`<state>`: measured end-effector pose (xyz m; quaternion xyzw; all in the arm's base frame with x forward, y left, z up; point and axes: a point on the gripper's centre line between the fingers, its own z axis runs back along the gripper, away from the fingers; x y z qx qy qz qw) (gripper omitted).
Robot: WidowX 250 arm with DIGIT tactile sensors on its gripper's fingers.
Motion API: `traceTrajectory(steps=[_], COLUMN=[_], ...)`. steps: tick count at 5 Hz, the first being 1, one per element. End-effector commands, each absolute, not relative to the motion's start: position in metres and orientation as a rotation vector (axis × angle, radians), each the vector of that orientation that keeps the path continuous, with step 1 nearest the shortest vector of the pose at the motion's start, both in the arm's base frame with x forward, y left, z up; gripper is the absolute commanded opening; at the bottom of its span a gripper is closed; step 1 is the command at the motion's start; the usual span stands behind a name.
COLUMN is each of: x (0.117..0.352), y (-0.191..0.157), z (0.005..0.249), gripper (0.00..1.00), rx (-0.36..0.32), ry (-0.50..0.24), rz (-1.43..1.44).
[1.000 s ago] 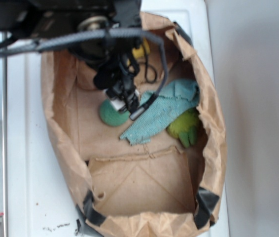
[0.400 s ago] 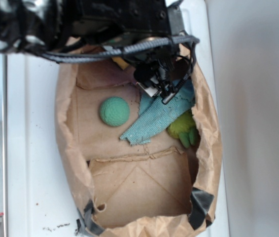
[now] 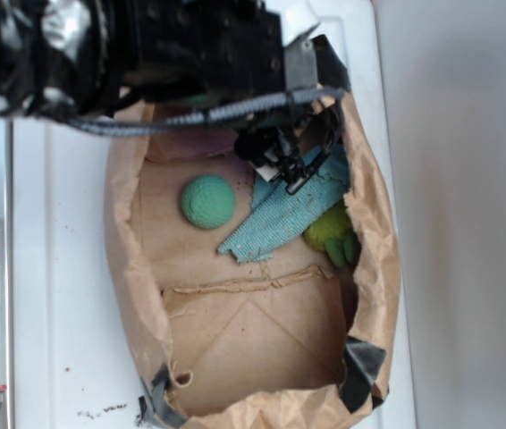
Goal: Grab the green sponge.
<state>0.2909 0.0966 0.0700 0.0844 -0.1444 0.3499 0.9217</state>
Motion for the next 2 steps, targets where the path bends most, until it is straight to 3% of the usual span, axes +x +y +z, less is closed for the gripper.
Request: traceTrajectory(steps=[1,2], x=[0.2908,0.2849], y=[0.1112,0.1164], z=[0.0679,0.0656], gripper=[1.00,1.00], rx=[0.240,0.264], ry=[-0.318,-0.344], rz=[0.736,0.686])
